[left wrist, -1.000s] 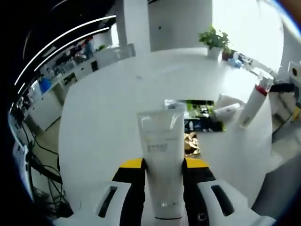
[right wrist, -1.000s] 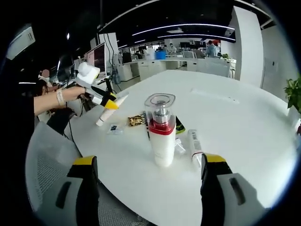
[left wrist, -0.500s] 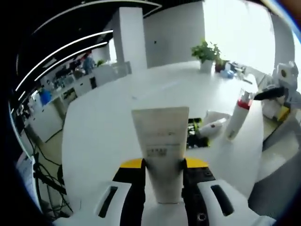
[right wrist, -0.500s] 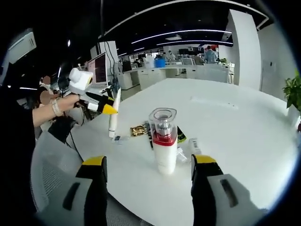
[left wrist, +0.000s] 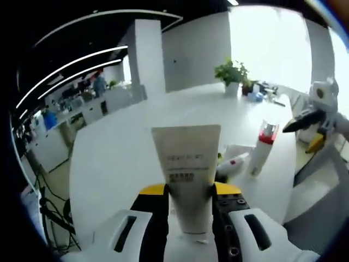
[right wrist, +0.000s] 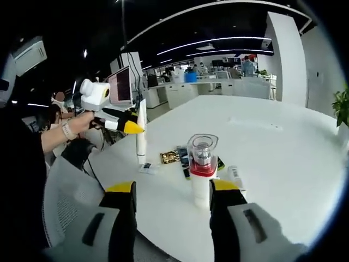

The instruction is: Arrange the skincare products in the storage area until every visible bottle or jar stands upright without overlapping.

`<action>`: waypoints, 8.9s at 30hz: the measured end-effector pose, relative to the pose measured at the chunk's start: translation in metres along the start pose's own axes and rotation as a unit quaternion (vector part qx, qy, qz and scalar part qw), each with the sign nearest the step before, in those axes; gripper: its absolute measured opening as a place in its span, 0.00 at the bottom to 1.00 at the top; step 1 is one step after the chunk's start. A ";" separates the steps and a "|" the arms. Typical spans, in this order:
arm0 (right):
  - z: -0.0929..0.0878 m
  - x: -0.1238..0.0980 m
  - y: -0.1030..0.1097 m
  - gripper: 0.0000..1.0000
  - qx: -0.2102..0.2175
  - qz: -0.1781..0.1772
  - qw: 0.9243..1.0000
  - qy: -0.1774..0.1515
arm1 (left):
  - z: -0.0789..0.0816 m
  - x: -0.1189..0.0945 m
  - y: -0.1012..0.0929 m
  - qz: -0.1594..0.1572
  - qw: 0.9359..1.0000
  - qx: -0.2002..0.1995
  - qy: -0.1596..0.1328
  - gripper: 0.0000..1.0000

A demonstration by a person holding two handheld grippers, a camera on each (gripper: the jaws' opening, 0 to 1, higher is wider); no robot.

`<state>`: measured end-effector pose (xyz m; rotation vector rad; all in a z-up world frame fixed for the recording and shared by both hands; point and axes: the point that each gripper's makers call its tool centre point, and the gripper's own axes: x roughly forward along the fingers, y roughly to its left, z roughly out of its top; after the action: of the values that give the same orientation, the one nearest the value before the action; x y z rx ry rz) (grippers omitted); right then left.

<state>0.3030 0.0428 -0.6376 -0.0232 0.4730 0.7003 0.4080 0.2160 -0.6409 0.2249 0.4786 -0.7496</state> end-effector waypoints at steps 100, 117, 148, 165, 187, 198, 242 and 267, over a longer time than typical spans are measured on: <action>0.028 0.057 0.030 0.05 -0.025 0.038 0.999 -0.026 | 0.002 0.031 -0.131 -0.110 0.992 0.040 -0.038 0.32; 0.024 0.053 0.041 0.05 -0.077 0.105 0.991 -0.008 | -0.001 0.027 -0.139 -0.240 0.968 0.056 -0.045 0.28; 0.017 0.051 0.053 0.05 -0.161 0.245 0.955 0.051 | -0.033 0.036 -0.153 -0.316 0.945 0.089 -0.004 0.18; 0.015 0.052 0.052 0.09 -0.190 0.261 0.941 0.102 | -0.035 0.035 -0.152 -0.308 0.945 0.109 -0.022 0.13; 0.027 0.043 0.028 0.23 -0.239 0.196 0.945 0.107 | -0.031 0.040 -0.144 -0.292 0.947 0.128 -0.039 0.08; 0.054 0.028 0.017 0.20 -0.237 0.151 0.958 0.060 | -0.028 0.046 -0.141 -0.291 0.947 0.129 -0.041 0.08; -0.001 0.018 -0.043 0.29 -0.119 0.052 0.987 0.099 | -0.017 0.068 -0.137 -0.291 0.945 0.140 -0.056 0.09; -0.058 0.052 -0.059 0.15 -0.047 0.030 0.986 0.160 | -0.010 0.078 -0.135 -0.294 0.943 0.145 -0.062 0.09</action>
<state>0.3500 0.0192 -0.7197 -0.2138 0.7511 0.7813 0.3597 0.0769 -0.6916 0.3127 0.3103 -1.4158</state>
